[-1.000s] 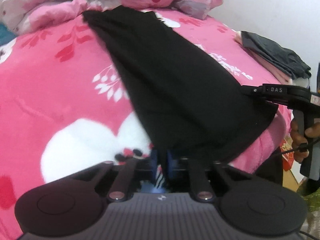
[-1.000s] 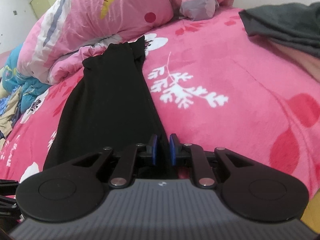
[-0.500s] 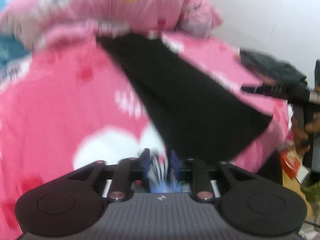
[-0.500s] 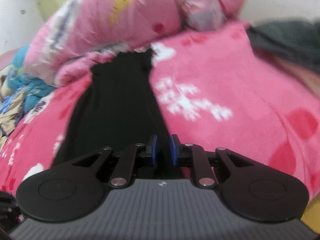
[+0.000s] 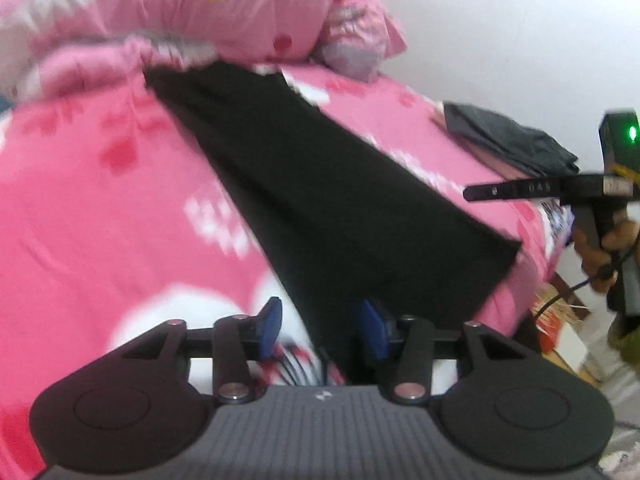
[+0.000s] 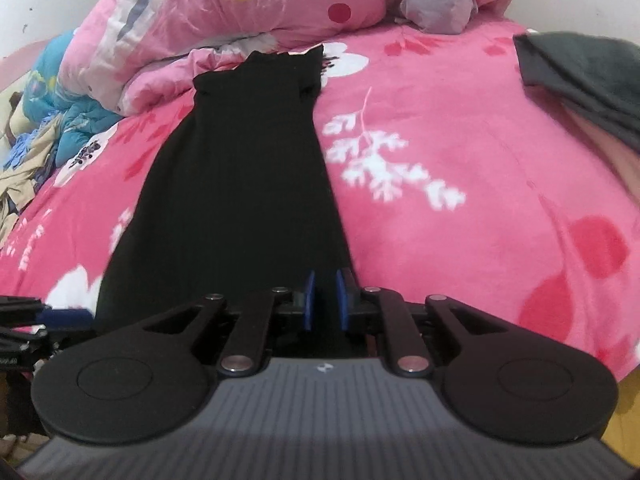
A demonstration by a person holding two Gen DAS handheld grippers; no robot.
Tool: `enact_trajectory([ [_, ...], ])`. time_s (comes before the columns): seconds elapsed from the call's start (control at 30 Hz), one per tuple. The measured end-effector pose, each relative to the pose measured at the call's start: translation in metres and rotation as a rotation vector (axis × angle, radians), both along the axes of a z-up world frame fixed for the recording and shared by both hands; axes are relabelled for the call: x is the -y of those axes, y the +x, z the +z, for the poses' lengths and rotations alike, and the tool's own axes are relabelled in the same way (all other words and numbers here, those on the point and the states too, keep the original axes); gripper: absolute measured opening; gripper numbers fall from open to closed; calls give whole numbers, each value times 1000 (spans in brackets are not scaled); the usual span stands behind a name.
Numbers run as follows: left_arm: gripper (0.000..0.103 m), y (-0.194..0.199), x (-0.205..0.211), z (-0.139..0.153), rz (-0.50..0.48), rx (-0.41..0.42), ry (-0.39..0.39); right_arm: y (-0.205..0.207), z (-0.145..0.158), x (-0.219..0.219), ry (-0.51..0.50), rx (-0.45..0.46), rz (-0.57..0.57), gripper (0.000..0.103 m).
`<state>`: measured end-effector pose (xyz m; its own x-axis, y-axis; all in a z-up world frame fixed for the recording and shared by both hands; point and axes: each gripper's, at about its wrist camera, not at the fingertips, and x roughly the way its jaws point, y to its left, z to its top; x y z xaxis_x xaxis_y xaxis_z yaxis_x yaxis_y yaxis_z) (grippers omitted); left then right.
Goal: Fold clothes
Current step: 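Move the right gripper to the strip's collar end and grasp it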
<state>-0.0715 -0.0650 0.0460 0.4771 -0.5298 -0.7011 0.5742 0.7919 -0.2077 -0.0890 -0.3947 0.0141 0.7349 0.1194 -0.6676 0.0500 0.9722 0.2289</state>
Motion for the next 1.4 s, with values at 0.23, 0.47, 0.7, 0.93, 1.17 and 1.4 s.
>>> enact_trajectory([
  [0.23, 50, 75, 11, 17, 13, -60, -76, 95, 54, -30, -31, 111, 144, 19],
  [0.47, 50, 110, 17, -24, -19, -157, -135, 222, 51, -26, -9, 121, 182, 22],
  [0.7, 53, 99, 4, -42, -48, -132, -208, 336, 17, 0, 70, 58, 149, 22],
  [0.93, 53, 95, -8, -47, -56, -128, -260, 401, -5, 16, 208, -15, 126, 23],
  [1.17, 55, 95, -15, -47, -57, -143, -294, 398, -5, 22, 212, 21, 87, 1],
  [1.4, 55, 97, -11, -49, -65, -114, -267, 399, -11, 35, 227, 43, 28, 1],
])
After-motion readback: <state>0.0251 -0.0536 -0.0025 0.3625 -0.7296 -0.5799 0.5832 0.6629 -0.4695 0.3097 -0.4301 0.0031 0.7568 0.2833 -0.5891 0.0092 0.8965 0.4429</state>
